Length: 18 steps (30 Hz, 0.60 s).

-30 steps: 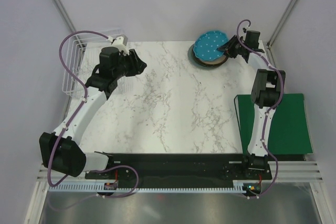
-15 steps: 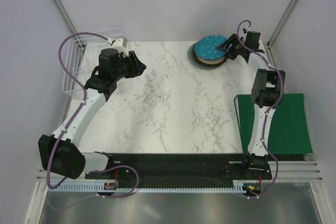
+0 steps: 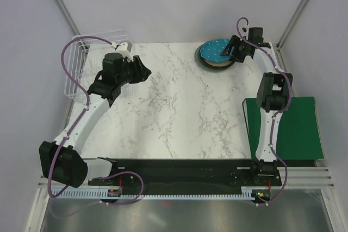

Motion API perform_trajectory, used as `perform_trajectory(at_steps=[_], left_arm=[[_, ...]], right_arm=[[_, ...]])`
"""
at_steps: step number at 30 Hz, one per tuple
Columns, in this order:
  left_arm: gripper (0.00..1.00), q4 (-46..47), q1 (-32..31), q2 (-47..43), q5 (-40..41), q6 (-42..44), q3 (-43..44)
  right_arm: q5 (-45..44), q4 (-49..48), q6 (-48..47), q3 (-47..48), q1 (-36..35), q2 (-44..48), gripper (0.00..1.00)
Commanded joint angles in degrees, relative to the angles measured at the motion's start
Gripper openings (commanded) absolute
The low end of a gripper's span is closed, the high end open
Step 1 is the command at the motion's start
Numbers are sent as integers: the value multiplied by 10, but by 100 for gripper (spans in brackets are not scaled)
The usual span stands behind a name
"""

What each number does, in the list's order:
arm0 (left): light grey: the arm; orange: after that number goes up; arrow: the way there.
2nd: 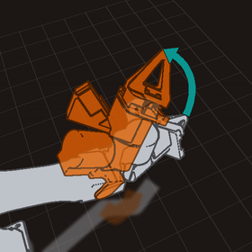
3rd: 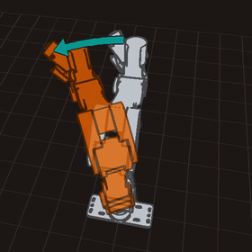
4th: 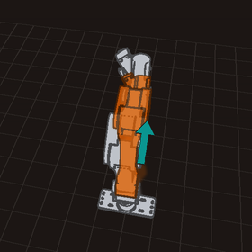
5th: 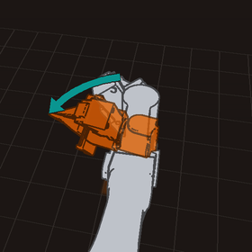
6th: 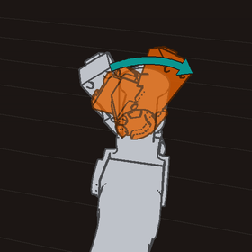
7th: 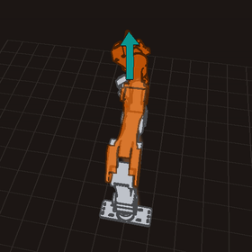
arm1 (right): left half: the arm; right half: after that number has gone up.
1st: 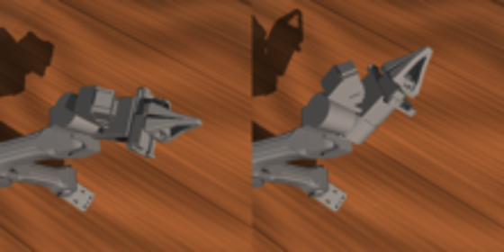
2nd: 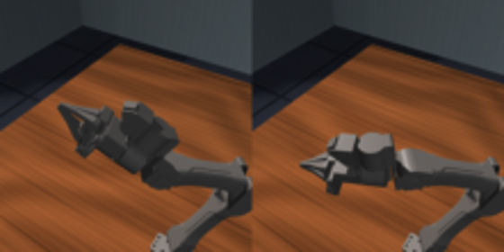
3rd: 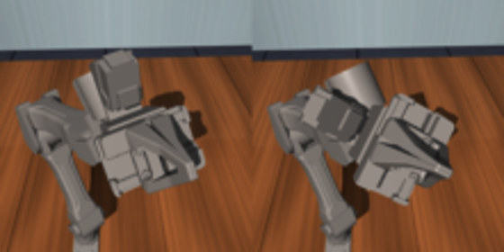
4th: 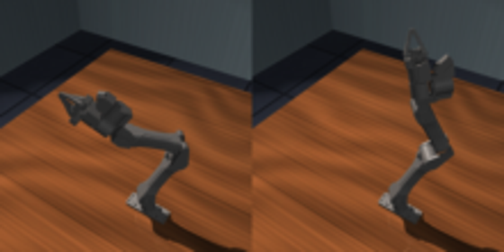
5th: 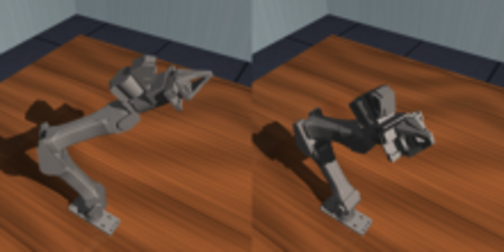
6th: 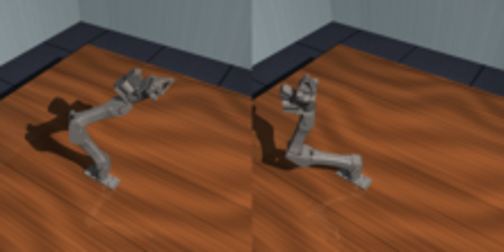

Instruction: Unload the plates from the dish rack

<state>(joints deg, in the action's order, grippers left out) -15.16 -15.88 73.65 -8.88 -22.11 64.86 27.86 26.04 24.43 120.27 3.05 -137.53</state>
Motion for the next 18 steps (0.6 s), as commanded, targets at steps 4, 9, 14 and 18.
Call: perform_trajectory(at_steps=[4, 9, 14, 18], left_arm=[[51, -6, -2, -29, 8, 25, -5], [51, -11, -2, -36, 11, 28, -7], [51, -13, -2, -39, 12, 27, -8], [51, -15, -1, -43, 14, 28, -12]], right_arm=[[-91, 117, -98, 97, -26, 35, 74], [-134, 132, -106, 79, -26, 53, 76], [-127, 134, -108, 77, -26, 42, 77], [-121, 135, -105, 93, -26, 23, 78]])
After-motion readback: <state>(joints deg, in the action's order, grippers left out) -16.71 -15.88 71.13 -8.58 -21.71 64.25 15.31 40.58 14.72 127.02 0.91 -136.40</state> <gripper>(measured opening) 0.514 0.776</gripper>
